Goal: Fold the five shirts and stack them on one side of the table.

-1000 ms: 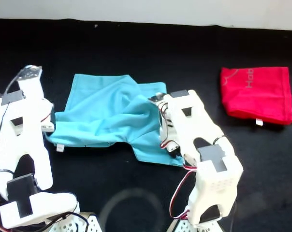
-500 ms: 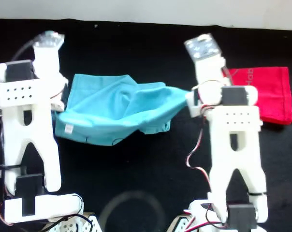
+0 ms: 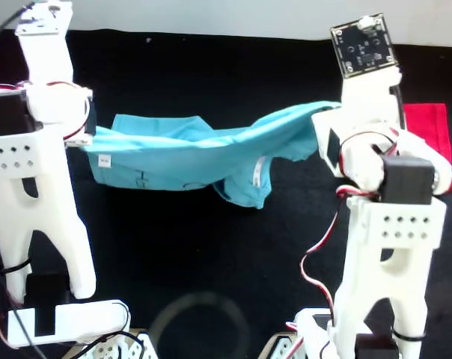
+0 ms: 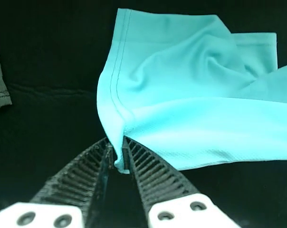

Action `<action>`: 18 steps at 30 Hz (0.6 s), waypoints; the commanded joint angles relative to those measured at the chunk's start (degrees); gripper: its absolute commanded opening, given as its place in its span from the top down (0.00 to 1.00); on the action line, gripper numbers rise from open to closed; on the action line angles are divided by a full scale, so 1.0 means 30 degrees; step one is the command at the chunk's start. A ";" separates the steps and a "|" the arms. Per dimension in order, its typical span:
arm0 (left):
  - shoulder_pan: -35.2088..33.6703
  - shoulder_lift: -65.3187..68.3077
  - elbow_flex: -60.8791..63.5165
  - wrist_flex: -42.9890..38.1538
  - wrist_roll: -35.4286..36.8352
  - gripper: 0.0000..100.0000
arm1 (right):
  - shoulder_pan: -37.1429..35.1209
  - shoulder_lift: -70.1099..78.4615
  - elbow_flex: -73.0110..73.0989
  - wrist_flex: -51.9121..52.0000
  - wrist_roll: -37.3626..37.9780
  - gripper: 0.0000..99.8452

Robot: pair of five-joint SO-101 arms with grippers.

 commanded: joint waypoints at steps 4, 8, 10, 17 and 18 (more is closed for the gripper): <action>0.0718 -0.1451 0.1626 0.0029 0.0205 0.99 | 0.0308 -0.0484 -0.0366 0.0073 0.0205 0.99; 0.1685 -0.1421 0.6637 -0.0264 0.0059 0.99 | 0.0308 -0.0425 0.2125 -0.0132 0.0205 0.99; 0.2037 -0.1421 0.9568 -0.1377 -0.0176 0.99 | 0.0308 -0.0484 0.3560 -0.0513 0.0205 0.99; 0.2037 -0.1451 1.8212 -0.5714 -0.2198 0.99 | 0.0308 -0.0571 0.8073 -0.0923 0.0205 0.99; 0.2125 -0.1451 1.9092 -0.6300 -0.2256 0.99 | 0.0308 -0.0571 0.8396 -0.0923 0.0205 0.99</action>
